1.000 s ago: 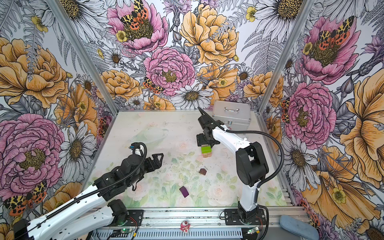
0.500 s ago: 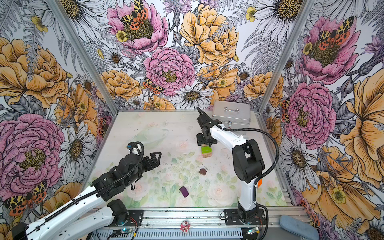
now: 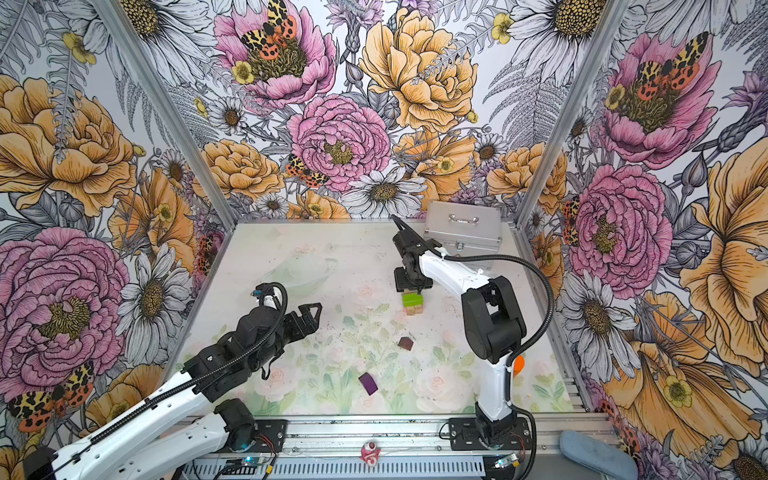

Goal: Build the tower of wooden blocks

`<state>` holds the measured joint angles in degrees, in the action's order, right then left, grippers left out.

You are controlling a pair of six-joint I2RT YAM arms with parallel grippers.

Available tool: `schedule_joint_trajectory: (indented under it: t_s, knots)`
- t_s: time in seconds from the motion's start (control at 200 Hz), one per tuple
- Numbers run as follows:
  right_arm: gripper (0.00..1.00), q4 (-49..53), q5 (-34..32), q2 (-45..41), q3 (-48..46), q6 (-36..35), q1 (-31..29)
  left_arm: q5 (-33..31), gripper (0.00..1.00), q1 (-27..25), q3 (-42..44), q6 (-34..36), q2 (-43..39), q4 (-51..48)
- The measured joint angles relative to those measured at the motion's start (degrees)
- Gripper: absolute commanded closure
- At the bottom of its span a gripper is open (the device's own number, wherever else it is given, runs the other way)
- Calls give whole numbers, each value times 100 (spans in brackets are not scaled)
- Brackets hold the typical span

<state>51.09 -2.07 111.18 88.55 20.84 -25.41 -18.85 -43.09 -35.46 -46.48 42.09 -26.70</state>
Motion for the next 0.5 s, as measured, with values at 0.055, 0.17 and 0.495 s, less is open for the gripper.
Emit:
schedule_joint_trajectory:
  t_s: [0.055,0.17,0.495]
  knots:
    - [43,11,2,2,4,2,0,4,5,7,0,2,0,0]
    - [44,15,0,2,7,4,0,7,5,11,0,2,0,0]
    - [46,39,-4,-2,7,4,0,17,5,11,4,0,-48,0]
